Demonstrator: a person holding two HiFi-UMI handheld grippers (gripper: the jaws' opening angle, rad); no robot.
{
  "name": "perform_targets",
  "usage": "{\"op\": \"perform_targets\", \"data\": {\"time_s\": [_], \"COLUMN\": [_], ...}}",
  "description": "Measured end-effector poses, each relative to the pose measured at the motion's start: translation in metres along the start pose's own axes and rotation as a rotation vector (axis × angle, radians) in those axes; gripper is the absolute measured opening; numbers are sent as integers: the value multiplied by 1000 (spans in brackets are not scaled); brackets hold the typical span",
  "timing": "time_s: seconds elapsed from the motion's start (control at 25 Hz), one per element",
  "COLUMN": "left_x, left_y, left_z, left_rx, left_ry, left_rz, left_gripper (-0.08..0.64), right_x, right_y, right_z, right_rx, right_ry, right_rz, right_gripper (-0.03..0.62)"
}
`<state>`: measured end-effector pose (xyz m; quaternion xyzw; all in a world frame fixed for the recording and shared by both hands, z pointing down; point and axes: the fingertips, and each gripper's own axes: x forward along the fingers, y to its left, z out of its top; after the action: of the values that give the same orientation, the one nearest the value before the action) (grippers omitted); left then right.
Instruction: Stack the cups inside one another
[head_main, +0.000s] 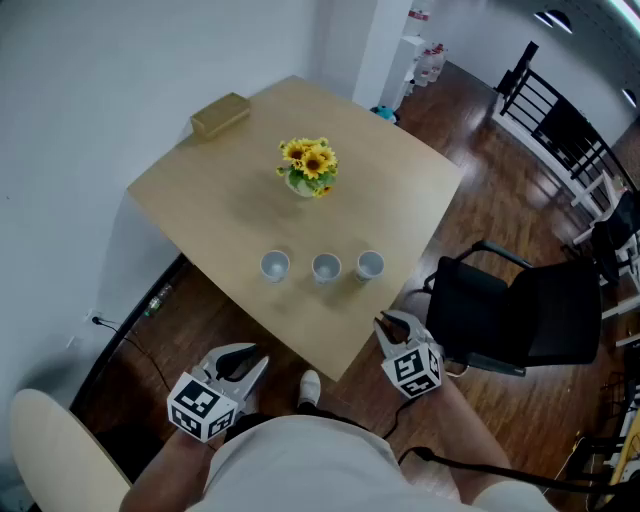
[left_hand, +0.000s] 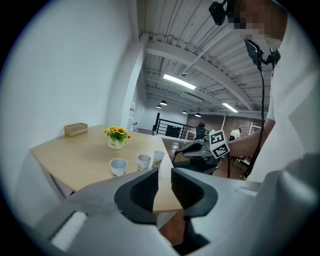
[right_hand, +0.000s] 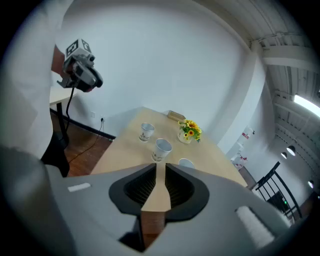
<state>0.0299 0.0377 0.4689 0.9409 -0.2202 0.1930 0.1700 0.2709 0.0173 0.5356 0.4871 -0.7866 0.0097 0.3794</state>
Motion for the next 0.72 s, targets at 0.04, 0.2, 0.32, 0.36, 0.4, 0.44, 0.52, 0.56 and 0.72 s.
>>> {"op": "perform_targets", "data": {"time_s": [0.04, 0.2, 0.32, 0.36, 0.4, 0.44, 0.52, 0.56, 0.72], "left_x": [10, 40, 44, 45, 46, 46, 47, 46, 45], "left_y": [5, 25, 38, 44, 49, 54, 62, 66, 81], "left_z": [10, 44, 54, 55, 56, 57, 61, 62, 66], "left_rx": [1, -2, -2, -4, -6, -8, -6, -2, 4], "left_ry": [-13, -53, -47, -39, -31, -24, -15, -10, -3], "left_rz": [1, 5, 0, -1, -5, -13, -38, -49, -80], "left_gripper": [91, 91, 89, 89, 89, 89, 88, 89, 89], "right_x": [14, 68, 98, 107, 116, 123, 135, 140, 153], "right_y": [-14, -59, -70, -72, -72, -73, -72, -71, -70], "right_z": [-2, -10, -18, -21, -23, -25, -31, -34, -47], "right_rx": [-29, -123, -192, -220, -247, -271, -318, -340, -364], "right_ry": [11, 67, 135, 159, 183, 208, 262, 291, 390], "right_rz": [5, 30, 53, 61, 70, 79, 99, 108, 135], "right_gripper": [63, 65, 69, 72, 72, 72, 75, 77, 74]}}
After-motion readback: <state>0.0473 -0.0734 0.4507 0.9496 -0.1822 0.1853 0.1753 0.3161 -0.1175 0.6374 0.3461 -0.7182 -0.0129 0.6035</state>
